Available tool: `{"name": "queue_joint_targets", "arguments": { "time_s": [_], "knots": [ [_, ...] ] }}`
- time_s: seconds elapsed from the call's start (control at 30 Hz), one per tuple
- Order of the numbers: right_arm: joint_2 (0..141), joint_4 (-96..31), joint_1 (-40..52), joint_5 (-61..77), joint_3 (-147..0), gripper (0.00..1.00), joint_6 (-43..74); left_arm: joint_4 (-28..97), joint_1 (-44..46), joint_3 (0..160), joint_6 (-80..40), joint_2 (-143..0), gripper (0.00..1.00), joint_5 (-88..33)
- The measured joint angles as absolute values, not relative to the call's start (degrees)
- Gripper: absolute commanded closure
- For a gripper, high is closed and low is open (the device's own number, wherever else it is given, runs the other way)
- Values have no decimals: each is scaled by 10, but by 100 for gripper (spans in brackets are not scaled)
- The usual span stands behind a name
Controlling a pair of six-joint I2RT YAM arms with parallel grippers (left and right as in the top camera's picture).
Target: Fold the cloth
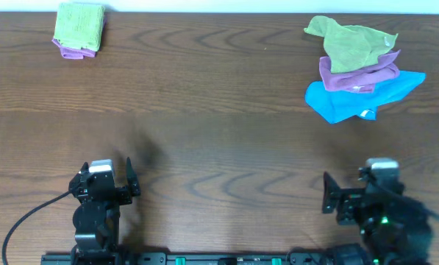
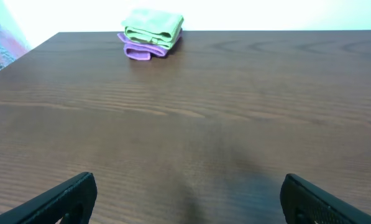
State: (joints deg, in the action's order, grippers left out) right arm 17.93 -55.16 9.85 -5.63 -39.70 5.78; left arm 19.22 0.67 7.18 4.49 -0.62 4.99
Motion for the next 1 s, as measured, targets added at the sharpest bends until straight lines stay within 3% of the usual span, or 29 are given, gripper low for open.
{"name": "queue_joint_targets", "arguments": {
  "time_s": [0.37,0.77,1.0],
  "knots": [
    [15,-527,90,-56,-219,1,58,192,7,72,45,-6,4,50],
    [8,-522,89,-56,-152,1,58,192,7,72,45,-6,5,50],
    [8,-451,89,-56,-103,1,58,192,7,72,45,-6,5,50]
  ]
}}
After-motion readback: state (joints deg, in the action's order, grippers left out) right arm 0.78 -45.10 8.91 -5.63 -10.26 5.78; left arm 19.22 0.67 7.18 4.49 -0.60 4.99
